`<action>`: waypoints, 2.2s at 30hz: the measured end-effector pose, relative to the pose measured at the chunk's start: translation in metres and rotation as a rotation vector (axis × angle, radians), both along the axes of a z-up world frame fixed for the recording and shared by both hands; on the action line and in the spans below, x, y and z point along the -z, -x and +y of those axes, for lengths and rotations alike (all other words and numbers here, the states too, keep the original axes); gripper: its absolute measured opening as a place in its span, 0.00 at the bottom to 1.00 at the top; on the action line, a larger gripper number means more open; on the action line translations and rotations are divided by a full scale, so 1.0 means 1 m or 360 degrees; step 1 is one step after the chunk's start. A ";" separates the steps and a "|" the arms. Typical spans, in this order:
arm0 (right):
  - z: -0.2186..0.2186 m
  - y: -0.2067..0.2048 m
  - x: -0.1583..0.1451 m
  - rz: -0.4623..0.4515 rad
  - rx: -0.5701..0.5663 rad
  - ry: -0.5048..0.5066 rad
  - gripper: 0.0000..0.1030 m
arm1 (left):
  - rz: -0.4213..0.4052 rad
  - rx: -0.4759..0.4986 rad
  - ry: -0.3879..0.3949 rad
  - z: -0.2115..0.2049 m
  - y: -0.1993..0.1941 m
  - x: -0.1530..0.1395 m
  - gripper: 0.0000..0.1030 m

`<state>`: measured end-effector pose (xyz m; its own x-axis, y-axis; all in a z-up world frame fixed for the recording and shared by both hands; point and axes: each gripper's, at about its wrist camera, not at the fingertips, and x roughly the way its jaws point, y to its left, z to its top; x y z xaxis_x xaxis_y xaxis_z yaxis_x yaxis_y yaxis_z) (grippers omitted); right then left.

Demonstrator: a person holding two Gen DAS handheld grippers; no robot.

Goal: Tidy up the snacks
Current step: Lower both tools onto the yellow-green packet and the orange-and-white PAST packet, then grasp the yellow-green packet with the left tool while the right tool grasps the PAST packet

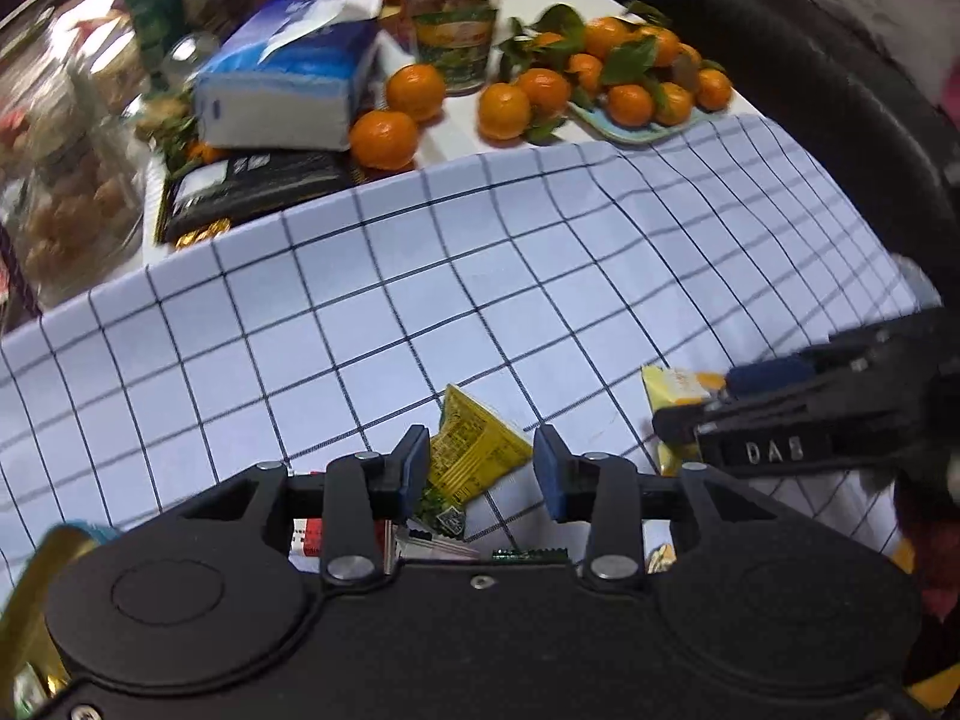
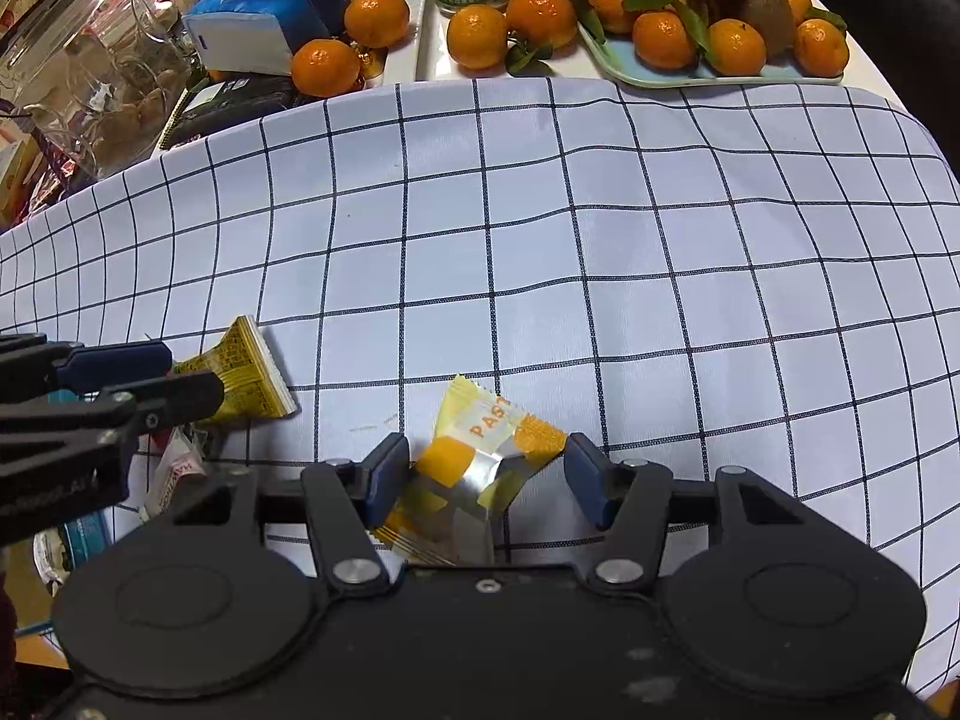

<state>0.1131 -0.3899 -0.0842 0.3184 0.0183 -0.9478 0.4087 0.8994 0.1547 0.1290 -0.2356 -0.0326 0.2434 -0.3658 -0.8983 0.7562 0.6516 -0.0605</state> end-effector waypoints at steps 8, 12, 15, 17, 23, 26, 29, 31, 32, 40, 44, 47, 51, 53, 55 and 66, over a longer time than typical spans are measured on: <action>-0.004 0.002 -0.001 -0.0003 0.0015 -0.0016 0.57 | -0.0099 0.0047 -0.0165 -0.011 0.008 0.018 0.50; -0.004 0.003 -0.001 -0.0003 0.0015 -0.0017 0.57 | -0.0087 0.0003 -0.0155 -0.012 0.005 0.018 0.52; -0.003 0.003 -0.001 -0.0002 0.0018 -0.0017 0.57 | -0.0074 -0.0032 -0.0152 -0.012 0.003 0.019 0.55; -0.003 0.003 -0.001 -0.0002 0.0018 -0.0017 0.57 | -0.0057 -0.0052 -0.0144 -0.012 0.002 0.020 0.55; 0.004 0.003 -0.004 -0.0029 -0.0052 0.0030 0.49 | 0.0045 -0.0138 -0.0071 -0.010 -0.006 0.019 0.33; 0.007 0.003 -0.009 -0.0065 -0.0062 0.0053 0.34 | 0.0100 -0.0214 -0.0007 -0.004 -0.013 0.016 0.30; 0.003 0.002 -0.011 -0.0074 -0.0025 0.0046 0.31 | 0.0106 -0.0214 -0.0011 -0.005 -0.012 0.016 0.30; -0.001 0.001 -0.009 -0.0064 0.0003 0.0021 0.31 | 0.0104 -0.0198 -0.0031 -0.008 -0.009 0.017 0.34; -0.003 0.001 -0.009 -0.0062 0.0021 0.0007 0.31 | 0.0086 -0.0192 -0.0045 -0.010 -0.007 0.018 0.36; -0.011 0.004 -0.005 -0.0027 0.0097 -0.0091 0.45 | 0.0016 -0.0181 -0.0108 -0.023 -0.005 0.024 0.52; -0.006 0.003 -0.003 -0.0012 0.0059 -0.0092 0.48 | 0.0039 -0.0211 -0.0095 -0.024 -0.009 0.025 0.53; -0.004 0.003 -0.002 -0.0004 0.0038 -0.0091 0.49 | 0.0043 -0.0234 -0.0094 -0.023 -0.012 0.027 0.53; 0.005 0.002 -0.002 -0.0007 -0.0014 -0.0031 0.51 | 0.0072 -0.0277 -0.0090 -0.021 -0.017 0.030 0.53; 0.006 0.002 -0.002 -0.0023 -0.0048 -0.0026 0.35 | 0.0093 -0.0302 -0.0073 -0.019 -0.020 0.030 0.53; 0.006 0.002 -0.003 -0.0031 -0.0054 -0.0021 0.32 | 0.0110 -0.0326 -0.0042 -0.017 -0.022 0.028 0.53; -0.001 0.002 -0.014 -0.0091 0.0018 -0.0050 0.31 | 0.0044 -0.0335 -0.0089 -0.024 -0.020 0.031 0.53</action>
